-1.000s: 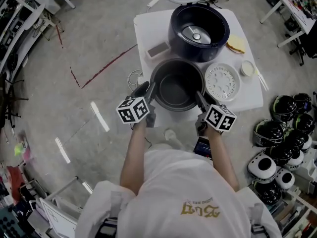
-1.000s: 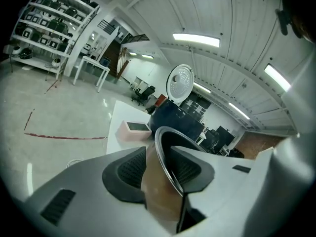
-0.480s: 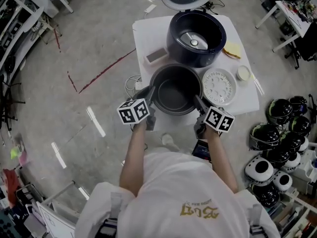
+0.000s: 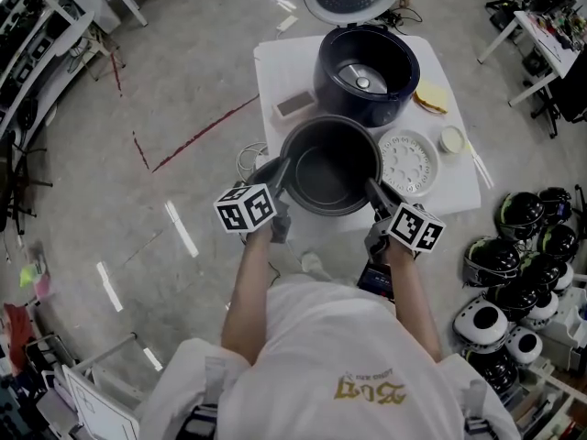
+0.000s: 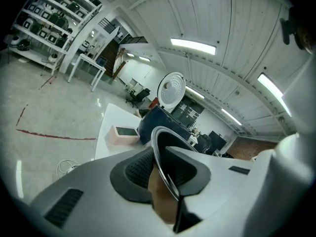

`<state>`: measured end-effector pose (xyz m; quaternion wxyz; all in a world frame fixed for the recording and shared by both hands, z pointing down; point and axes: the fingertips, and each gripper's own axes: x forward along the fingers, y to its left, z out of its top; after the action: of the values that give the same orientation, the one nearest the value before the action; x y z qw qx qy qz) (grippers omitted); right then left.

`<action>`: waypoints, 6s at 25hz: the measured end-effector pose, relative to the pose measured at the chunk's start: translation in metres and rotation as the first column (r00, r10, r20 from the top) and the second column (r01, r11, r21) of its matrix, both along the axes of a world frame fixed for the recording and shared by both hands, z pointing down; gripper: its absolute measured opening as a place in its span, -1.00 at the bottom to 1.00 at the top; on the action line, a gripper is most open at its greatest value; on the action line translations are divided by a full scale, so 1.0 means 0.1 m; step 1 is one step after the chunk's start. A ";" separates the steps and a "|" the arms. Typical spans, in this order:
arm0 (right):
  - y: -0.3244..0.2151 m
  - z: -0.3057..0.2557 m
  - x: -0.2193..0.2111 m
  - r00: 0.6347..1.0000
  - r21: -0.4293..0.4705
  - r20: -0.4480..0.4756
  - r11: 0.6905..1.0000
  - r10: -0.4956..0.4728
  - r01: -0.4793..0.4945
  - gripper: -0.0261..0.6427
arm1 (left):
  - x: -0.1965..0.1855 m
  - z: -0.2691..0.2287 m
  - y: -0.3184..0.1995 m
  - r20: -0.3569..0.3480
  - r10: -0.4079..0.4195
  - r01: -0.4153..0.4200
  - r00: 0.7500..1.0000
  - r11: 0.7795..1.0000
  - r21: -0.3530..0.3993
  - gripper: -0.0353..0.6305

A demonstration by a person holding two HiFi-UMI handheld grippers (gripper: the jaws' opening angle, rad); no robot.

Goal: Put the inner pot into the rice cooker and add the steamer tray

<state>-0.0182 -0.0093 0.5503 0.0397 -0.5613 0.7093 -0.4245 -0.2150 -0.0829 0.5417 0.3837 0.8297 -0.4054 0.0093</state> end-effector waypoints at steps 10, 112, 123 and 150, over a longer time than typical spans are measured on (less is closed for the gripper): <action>0.07 -0.53 0.02 0.999 0.104 0.035 0.995 -0.018 0.014 -0.63 | -0.01 -0.47 0.08 -0.065 -0.015 0.020 0.998 0.997 0.074 -0.63; -2.95 -0.93 1.65 0.935 0.113 0.166 0.948 -0.313 0.298 -0.67 | 1.50 -0.83 -2.41 0.038 -0.298 0.295 0.954 0.953 0.073 -0.61; -2.96 -0.69 1.66 0.922 0.058 -0.019 0.920 -0.388 0.388 -0.58 | 1.58 -0.79 -2.44 0.246 -0.267 0.236 0.932 0.961 0.147 -0.56; -2.91 -0.75 1.66 0.881 0.076 -0.295 0.910 -0.370 0.407 -0.41 | 1.44 -0.58 -2.37 0.367 -0.300 0.248 0.881 0.951 0.182 -0.38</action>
<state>0.1479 -0.3003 0.4751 -0.1068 -0.4567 0.8332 -0.2929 -0.0715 -0.3203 0.4841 0.2378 0.7685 -0.5866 0.0934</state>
